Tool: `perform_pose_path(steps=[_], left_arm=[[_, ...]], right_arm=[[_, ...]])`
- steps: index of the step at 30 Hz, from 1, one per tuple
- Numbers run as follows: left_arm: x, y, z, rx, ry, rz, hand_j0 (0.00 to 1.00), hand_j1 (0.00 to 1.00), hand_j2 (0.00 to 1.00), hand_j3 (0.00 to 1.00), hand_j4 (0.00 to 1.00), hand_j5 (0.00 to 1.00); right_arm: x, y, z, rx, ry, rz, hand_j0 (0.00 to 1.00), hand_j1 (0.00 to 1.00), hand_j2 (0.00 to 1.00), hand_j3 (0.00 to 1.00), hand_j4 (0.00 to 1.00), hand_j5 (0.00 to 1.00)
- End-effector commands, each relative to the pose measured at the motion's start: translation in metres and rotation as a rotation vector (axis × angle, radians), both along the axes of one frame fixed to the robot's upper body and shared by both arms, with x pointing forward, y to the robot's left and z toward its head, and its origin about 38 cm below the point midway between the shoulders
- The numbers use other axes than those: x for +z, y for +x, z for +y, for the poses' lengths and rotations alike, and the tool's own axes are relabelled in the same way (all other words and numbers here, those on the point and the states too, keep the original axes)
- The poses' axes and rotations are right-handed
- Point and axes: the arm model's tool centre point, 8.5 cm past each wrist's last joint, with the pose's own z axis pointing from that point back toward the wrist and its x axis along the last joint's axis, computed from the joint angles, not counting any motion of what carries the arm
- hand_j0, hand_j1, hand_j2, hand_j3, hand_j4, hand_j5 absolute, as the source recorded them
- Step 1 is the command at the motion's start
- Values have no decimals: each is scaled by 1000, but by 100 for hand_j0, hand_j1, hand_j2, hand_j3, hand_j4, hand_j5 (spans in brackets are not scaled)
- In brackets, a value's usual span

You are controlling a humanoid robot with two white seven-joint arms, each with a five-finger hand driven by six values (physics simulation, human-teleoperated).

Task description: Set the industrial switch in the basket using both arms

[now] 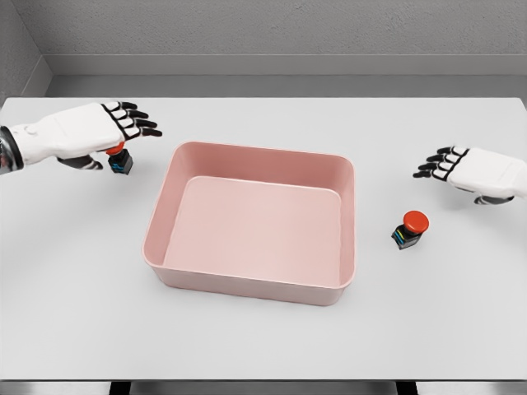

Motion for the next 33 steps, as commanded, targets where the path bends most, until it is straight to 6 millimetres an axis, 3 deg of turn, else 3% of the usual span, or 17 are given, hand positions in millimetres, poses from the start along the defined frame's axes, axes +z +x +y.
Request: perform_pose_path(steps=[1, 11, 12, 17, 22, 28, 33], left_arm=[[-9, 1, -1, 5, -2, 22, 100, 100, 100, 100, 100, 100], [-8, 2, 1, 8, 0, 20, 100, 100, 100, 100, 100, 100], [-9, 3, 3, 17, 0, 23, 100, 100, 100, 100, 100, 100], [-13, 20, 31, 121, 11, 34, 100, 100, 100, 100, 100, 100], [-27, 27, 27, 134, 23, 49, 100, 100, 100, 100, 100, 100], [-35, 32, 8, 108, 6, 56, 100, 100, 100, 100, 100, 100], [-41, 35, 9, 121, 11, 65, 100, 100, 100, 100, 100, 100]], right_arm=[[4, -7, 0, 13, 3, 3, 100, 100, 100, 100, 100, 100], [28, -23, 14, 80, 37, -19, 100, 100, 100, 100, 100, 100], [21, -27, 17, 95, 33, 3, 100, 100, 100, 100, 100, 100], [24, -46, 30, 152, 44, 22, 100, 100, 100, 100, 100, 100], [22, -55, 31, 167, 42, 40, 100, 100, 100, 100, 100, 100], [25, -58, 35, 182, 48, 36, 100, 100, 100, 100, 100, 100], [28, -58, 40, 194, 56, 29, 100, 100, 100, 100, 100, 100]])
